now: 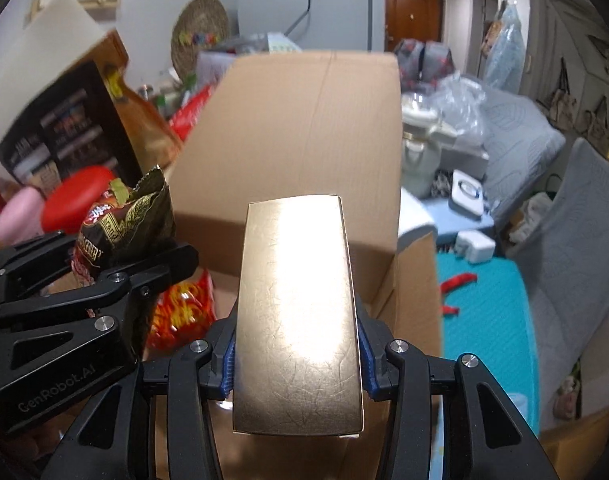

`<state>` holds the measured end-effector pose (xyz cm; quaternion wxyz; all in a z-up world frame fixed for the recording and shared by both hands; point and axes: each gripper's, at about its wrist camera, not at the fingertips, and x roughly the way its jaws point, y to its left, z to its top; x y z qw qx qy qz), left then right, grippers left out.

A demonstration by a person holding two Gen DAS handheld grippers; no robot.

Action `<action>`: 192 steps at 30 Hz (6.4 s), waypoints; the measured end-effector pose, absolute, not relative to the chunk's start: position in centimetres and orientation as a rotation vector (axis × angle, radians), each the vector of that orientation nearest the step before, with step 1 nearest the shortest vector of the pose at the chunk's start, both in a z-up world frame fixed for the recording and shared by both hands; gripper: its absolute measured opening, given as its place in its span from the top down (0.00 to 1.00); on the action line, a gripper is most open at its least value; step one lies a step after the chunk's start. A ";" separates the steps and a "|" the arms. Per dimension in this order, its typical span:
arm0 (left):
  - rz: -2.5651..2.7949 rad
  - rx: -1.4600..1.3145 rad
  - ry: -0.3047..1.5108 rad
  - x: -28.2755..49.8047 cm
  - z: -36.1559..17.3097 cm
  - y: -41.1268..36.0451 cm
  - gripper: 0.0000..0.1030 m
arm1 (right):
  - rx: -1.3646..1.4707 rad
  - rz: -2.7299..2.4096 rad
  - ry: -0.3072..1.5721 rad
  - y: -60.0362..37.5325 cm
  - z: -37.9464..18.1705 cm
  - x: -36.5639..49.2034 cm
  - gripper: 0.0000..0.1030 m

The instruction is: Organize snacks

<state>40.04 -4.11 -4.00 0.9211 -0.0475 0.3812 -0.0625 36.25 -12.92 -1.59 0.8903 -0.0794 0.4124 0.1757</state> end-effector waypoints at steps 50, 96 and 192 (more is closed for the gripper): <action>0.008 -0.017 0.721 32.9 3.8 -4.3 0.33 | -0.174 0.188 0.707 -15.7 5.6 28.4 0.33; -0.252 -0.049 0.705 12.0 2.2 -3.8 0.33 | -0.057 0.264 0.723 -16.9 2.2 6.7 0.30; -0.240 0.142 1.000 18.0 -13.2 -9.1 0.36 | -0.091 0.257 0.952 -19.8 -10.3 9.5 0.53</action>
